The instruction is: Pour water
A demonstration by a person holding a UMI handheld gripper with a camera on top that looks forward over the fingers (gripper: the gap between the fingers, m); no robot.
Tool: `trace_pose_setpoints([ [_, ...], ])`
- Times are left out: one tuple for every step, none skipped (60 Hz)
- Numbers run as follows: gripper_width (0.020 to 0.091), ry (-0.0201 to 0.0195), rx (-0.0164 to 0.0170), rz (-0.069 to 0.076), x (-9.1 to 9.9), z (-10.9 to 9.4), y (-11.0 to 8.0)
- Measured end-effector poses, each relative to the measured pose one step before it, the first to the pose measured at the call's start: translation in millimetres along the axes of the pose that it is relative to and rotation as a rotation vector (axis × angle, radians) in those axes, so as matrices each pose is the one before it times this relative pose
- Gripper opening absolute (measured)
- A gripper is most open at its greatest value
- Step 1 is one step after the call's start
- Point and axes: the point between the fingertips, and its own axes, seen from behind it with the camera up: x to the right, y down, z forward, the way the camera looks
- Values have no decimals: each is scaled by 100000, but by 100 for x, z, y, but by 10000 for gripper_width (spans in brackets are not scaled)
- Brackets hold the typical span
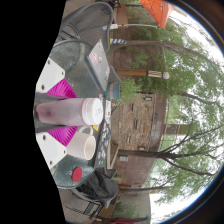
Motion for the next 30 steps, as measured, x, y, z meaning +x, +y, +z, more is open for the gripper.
trace_pose_setpoints([
  [374,-103,-1287,370,167,84,306],
  [374,-303,1119,1973,8,32,-347],
  [374,-394,991,1720,-62,-76,95],
  [373,385,-632,1444,223,4,143],
  [363,364,-326,1066,207,-5,12],
  [347,-203,277,869,201,156,-47],
  [347,-1176,-147,514,-21,407,150],
  [347,-904,-280,146,-92,42,33],
  [343,-834,-164,-396,-46,64,-38],
  [303,-918,-247,-406,-111,63,-48],
  [303,-1021,-692,-436,-104,60,38],
  [302,-739,-833,-19,-55,67,27],
  [278,-876,-1016,62,-114,85,0],
  [279,-790,-905,300,-120,-217,179],
  [278,-768,-1145,470,-106,81,-87],
  [278,-1179,-685,466,-241,81,-249],
  [278,-1667,-569,332,-304,172,-282],
  [279,-1832,-260,93,-470,-77,-317],
  [278,-1615,-216,53,-325,108,-549],
  [279,-1271,59,167,-195,125,-674],
  [279,-1205,386,451,-168,86,-848],
  [280,-1143,807,1142,-127,61,-1006],
  [280,-1549,418,2844,-45,264,-1313],
  [279,-1261,1050,3345,-131,156,-1041],
  [279,-1494,562,4429,-145,194,-916],
  [279,-1087,218,5060,-309,405,-764],
  [278,-1556,101,5794,-120,-9,-782],
  [278,-2889,-378,7277,2,299,-262],
  [278,-2047,-700,7633,-141,200,-500],
  [278,-2299,-994,8563,-92,106,-394],
])
